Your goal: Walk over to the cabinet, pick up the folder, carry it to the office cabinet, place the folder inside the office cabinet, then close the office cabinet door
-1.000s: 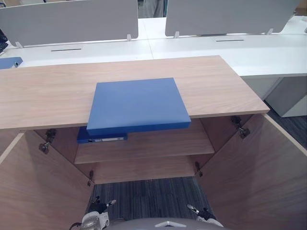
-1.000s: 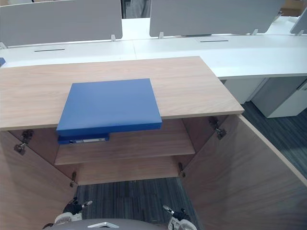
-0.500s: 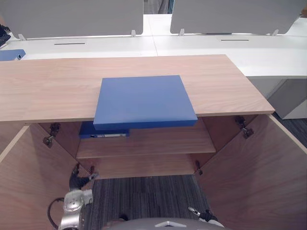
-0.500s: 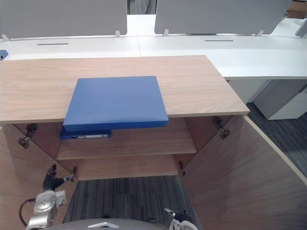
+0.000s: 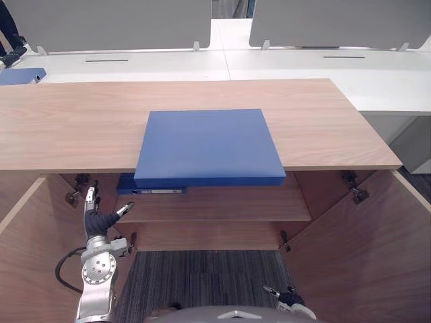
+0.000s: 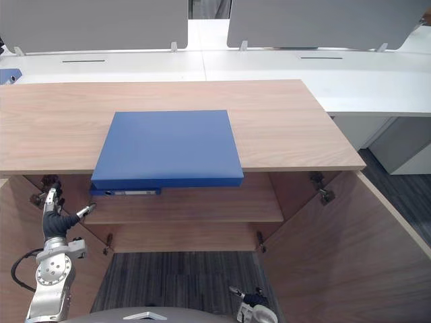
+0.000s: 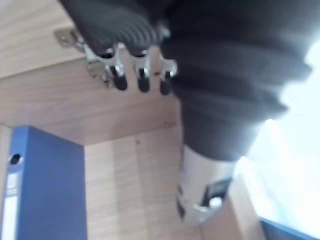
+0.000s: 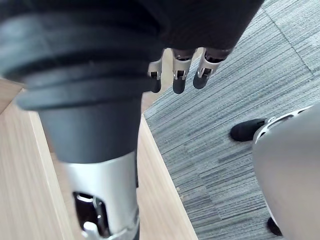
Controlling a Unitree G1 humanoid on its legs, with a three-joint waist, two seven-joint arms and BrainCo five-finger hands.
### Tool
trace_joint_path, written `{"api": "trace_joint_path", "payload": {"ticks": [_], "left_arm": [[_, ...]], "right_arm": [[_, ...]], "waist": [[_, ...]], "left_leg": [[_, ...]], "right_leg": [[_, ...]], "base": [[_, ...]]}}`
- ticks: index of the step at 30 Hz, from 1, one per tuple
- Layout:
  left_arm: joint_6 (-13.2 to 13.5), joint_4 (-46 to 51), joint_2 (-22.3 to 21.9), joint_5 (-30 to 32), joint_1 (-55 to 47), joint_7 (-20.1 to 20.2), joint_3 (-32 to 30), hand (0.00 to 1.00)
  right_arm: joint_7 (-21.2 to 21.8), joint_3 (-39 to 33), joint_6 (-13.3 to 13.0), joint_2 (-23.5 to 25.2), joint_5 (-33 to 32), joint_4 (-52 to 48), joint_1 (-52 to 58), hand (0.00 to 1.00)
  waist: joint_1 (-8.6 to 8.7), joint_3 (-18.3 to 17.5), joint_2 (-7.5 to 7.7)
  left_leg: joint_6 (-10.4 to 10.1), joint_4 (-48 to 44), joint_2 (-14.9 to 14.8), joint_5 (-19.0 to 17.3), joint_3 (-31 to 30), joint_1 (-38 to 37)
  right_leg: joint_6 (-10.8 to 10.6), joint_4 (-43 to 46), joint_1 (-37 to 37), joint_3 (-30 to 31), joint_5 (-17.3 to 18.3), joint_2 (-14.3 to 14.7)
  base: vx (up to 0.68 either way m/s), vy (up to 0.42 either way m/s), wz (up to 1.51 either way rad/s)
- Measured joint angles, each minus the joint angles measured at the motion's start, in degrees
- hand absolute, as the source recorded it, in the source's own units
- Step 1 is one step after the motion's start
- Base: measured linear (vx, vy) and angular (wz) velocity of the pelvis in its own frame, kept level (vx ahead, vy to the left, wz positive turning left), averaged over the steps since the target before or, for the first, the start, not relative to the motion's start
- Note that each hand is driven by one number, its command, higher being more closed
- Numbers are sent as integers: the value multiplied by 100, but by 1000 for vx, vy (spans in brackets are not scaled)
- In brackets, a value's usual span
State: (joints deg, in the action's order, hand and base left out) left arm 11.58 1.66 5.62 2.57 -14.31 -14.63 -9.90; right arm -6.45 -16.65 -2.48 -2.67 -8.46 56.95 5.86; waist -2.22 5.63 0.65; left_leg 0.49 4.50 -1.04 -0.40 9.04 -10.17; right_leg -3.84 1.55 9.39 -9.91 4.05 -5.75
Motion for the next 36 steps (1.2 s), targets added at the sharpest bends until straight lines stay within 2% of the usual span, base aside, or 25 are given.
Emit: {"api": "trace_joint_path", "payload": {"ticks": [10, 18, 27, 36], "left_arm": [[116, 1139, -229, 45, -295, 10, 285, 0], [192, 1707, -201, 341, -317, -2, 347, 0], [223, 2099, 415, 1032, -323, 3, 575, 0], [259, 2262, 1023, 1940, -88, 14, 1138, 0]], "right_arm": [[-2, 71, 4, 15, 198, 27, 70, 0], [-2, 75, 8, -7, 216, 145, 68, 0], [-1, 78, 3, -34, 219, 279, 27, 0], [-1, 299, 10, -258, 438, 597, 71, 0]], "waist": [[-45, -145, 104], [-45, -246, 76], [45, -315, 51], [148, -355, -1]], "left_leg": [[-35, -41, -45, 0, -45, 105], [-53, -174, -53, -46, -50, 126], [-90, -232, -49, -66, -53, 92], [-46, -206, -43, -39, -35, 0]], "right_leg": [[-36, 263, -145, 56, 90, -3], [-24, 304, -138, 308, 98, 14], [-29, 314, -95, 333, 93, 17], [-40, 225, -5, 354, 68, 21]], "base": [[-38, -16, 1], [-24, -9, -1], [-45, -18, 0], [0, 0, 0]]}}
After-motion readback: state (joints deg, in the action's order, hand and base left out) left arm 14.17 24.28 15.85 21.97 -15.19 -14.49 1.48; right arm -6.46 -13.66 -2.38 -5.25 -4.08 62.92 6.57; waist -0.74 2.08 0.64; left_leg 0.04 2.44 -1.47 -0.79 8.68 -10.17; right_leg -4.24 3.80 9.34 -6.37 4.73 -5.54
